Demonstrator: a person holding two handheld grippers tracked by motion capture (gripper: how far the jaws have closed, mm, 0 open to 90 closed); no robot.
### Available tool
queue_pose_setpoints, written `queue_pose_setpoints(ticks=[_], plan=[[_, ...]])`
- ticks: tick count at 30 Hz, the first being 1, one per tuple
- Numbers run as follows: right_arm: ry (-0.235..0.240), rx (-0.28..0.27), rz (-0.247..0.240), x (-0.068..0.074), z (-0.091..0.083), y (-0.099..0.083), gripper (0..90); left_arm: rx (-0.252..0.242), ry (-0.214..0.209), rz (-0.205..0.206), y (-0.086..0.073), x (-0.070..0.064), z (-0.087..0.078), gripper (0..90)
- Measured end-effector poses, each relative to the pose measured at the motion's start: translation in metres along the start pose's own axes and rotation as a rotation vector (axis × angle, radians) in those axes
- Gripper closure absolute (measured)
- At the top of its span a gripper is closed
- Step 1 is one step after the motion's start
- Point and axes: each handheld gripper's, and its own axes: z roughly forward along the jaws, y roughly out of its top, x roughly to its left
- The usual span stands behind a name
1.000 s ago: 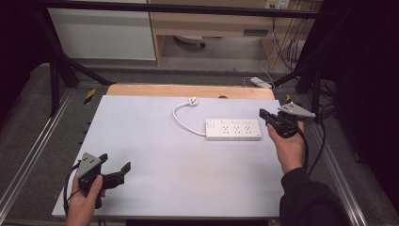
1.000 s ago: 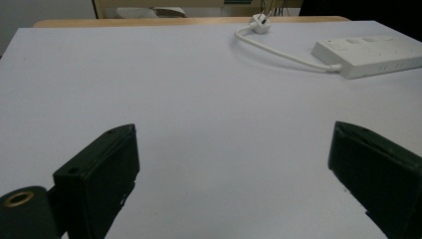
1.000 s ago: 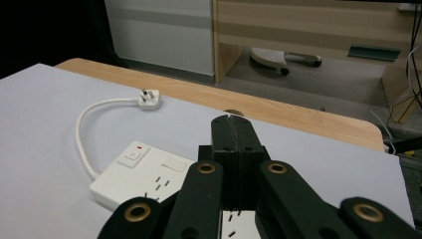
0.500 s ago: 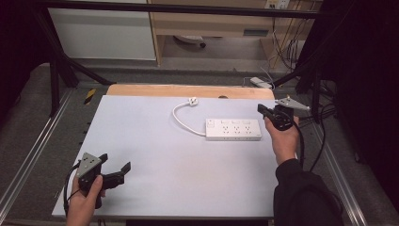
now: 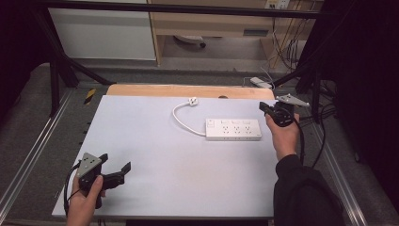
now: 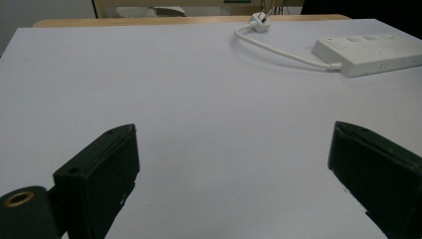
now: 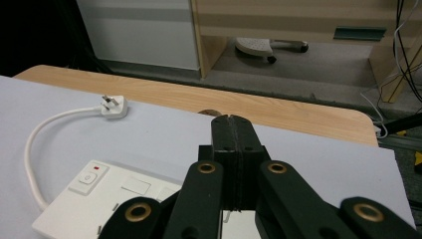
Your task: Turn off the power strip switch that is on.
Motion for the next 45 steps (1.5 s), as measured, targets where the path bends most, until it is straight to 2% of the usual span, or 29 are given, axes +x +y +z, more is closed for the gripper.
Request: queue_pose_setpoints(ticks=[7, 14, 27, 40, 45], plan=[[-0.010, 0.019, 0.011, -0.004, 0.009, -0.002, 90.0, 0.004, -0.004, 0.003, 0.000, 0.000, 0.000, 6.0], [-0.017, 0.020, 0.001, 0.000, 0.016, 0.000, 90.0, 0.005, 0.006, -0.001, 0.000, 0.001, 0.000, 6.4], [-0.027, 0.042, -0.013, 0.004, 0.030, 0.000, 90.0, 0.006, -0.002, 0.001, 0.000, 0.000, 0.001, 6.4], [-0.033, 0.119, -0.009, 0.004, 0.048, -0.011, 90.0, 0.006, -0.001, 0.004, 0.000, 0.000, 0.001, 6.3], [-0.032, 0.146, -0.024, 0.006, 0.054, -0.015, 90.0, 0.006, -0.004, 0.005, 0.000, 0.000, 0.001, 6.3]])
